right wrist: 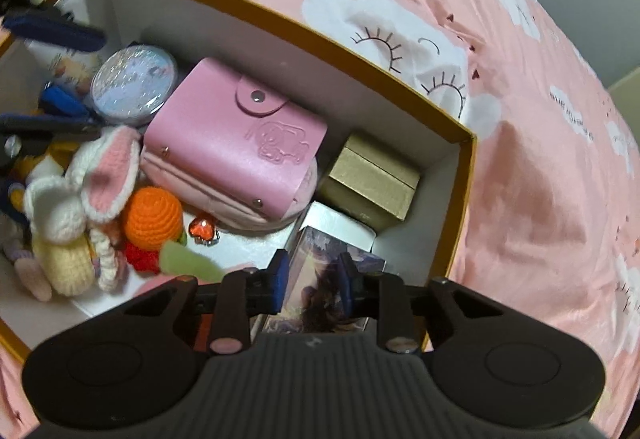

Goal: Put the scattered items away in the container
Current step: 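Lower the photo card into the box corner and open the right tool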

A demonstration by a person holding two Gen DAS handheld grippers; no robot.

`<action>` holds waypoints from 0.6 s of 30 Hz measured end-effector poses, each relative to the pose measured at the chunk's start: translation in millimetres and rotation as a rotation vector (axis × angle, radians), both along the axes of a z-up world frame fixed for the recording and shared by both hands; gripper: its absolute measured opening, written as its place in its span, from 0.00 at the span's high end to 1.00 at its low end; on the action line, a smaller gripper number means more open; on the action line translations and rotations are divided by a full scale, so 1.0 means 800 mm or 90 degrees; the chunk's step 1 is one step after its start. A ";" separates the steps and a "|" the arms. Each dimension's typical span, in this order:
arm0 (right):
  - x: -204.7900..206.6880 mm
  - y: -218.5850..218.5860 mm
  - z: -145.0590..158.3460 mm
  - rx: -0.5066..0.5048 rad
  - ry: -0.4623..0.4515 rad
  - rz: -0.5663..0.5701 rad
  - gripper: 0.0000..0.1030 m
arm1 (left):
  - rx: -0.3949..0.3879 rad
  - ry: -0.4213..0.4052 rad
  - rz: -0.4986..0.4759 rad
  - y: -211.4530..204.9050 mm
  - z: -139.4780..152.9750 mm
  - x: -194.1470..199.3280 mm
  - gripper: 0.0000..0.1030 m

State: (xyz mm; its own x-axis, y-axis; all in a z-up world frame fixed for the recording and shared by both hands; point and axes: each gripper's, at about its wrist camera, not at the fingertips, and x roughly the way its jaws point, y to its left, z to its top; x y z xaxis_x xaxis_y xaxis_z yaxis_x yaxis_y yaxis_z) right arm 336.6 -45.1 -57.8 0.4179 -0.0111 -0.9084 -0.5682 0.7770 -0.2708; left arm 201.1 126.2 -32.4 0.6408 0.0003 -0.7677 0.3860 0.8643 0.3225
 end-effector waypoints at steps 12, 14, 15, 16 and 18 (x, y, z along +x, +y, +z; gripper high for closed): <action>-0.039 -0.007 0.051 0.075 -0.065 0.030 0.49 | 0.049 0.002 0.015 -0.015 0.023 -0.023 0.43; -0.050 -0.008 0.062 0.094 -0.075 0.035 0.41 | 0.047 -0.015 0.024 -0.019 0.038 -0.028 0.40; -0.056 -0.009 0.069 0.106 -0.081 0.036 0.36 | 0.044 -0.024 0.030 -0.021 0.046 -0.031 0.39; -0.063 -0.011 0.075 0.120 -0.087 0.037 0.30 | 0.041 -0.033 0.038 -0.022 0.053 -0.034 0.37; -0.073 -0.015 0.087 0.145 -0.098 0.039 0.25 | 0.036 -0.053 0.056 -0.025 0.067 -0.041 0.27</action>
